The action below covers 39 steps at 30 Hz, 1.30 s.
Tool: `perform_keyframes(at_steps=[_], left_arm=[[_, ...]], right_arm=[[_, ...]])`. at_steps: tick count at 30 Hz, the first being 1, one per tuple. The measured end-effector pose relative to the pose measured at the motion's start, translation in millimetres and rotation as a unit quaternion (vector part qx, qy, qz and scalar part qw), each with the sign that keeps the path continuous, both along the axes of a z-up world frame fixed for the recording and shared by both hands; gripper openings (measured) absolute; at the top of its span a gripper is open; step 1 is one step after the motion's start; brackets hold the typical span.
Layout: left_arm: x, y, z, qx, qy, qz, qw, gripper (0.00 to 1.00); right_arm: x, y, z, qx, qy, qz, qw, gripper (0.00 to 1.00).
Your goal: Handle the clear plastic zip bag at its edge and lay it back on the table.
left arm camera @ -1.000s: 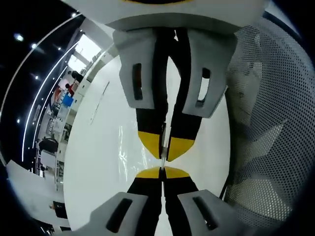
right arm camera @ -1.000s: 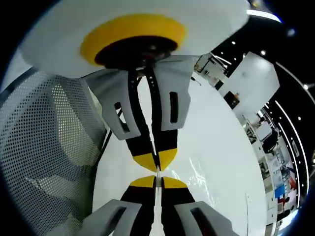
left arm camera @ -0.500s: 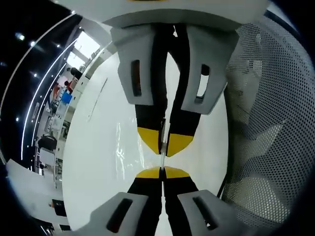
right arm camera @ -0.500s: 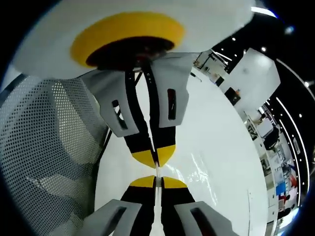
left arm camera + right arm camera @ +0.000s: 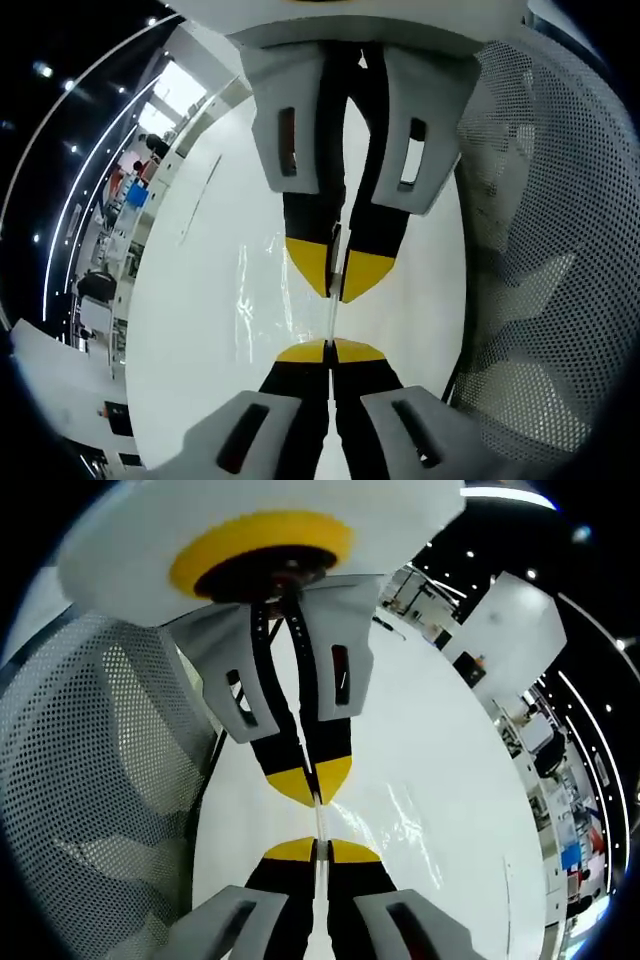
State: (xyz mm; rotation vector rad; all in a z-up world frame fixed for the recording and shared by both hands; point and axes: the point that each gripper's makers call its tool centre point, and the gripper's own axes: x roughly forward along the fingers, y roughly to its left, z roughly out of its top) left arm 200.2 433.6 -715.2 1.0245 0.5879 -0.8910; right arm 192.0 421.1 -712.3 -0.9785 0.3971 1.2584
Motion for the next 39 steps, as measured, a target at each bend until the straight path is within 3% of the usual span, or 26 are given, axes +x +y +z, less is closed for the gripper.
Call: perform_keyframes(at_steps=[39], left_arm=[[-1.2,7,-6.1,0.011,0.007,0.002,0.9999,0.0]], right_arm=[[2,-13,-5.0,-0.009,0.007,-0.019,0.9998,0.0]])
